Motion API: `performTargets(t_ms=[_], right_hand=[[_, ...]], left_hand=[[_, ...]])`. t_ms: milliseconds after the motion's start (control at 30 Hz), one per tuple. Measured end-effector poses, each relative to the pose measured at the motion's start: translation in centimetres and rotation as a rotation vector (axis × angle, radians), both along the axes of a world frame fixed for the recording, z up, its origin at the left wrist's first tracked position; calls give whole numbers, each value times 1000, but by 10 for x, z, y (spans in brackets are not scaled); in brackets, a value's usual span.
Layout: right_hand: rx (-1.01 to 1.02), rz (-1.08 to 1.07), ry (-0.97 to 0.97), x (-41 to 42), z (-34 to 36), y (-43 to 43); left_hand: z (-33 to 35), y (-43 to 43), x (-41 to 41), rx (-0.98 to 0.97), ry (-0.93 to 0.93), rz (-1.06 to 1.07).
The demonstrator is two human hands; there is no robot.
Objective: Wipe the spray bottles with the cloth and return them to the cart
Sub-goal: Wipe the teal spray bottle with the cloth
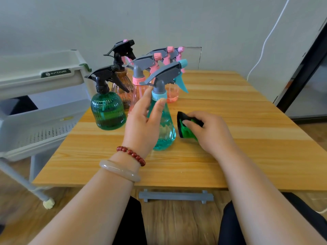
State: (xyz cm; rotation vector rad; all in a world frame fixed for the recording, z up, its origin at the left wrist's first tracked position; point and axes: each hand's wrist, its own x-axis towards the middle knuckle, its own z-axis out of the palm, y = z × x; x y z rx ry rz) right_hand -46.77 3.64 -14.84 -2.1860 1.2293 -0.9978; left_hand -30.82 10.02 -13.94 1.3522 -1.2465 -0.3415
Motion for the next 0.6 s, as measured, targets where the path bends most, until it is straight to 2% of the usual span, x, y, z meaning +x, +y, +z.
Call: performTargets(t_ms=[133, 267, 333, 467, 600], right_hand=[[-137, -8, -290, 12, 11, 17], [-330, -40, -469, 32, 13, 31], [-427, -8, -477, 43, 11, 33], [-521, 130, -353, 59, -8, 35], [-534, 101, -358, 60, -19, 37]], left_hand=[[-2, 4, 0, -8, 34, -69], [-5, 6, 0, -45, 14, -126], [-5, 6, 0, -63, 49, -155], [-4, 8, 2, -75, 106, -189], [-3, 8, 2, -80, 138, -204]])
